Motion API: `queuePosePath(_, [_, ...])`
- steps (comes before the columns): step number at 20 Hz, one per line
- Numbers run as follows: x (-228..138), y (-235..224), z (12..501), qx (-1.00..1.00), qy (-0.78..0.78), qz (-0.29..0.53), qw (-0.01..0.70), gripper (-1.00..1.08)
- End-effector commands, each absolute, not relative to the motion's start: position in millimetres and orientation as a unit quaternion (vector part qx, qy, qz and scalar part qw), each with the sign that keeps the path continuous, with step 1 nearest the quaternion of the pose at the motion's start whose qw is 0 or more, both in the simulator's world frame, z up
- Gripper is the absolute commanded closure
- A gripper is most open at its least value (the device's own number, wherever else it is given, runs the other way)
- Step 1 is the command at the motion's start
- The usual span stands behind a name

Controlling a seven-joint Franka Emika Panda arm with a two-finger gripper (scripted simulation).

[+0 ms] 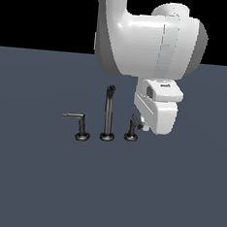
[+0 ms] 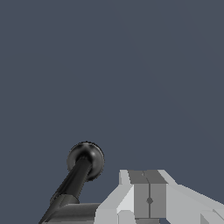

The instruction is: Turn on the faucet by rotating a designated handle.

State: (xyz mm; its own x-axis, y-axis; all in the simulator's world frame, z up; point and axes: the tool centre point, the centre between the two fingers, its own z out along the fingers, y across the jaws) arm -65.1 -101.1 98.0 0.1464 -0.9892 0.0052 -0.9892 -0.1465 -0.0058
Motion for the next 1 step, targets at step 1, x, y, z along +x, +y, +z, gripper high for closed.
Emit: queuePosePath(1, [-70.3, -85.6, 98.1, -0.763, 0.646, 0.000, 0.000, 1.08])
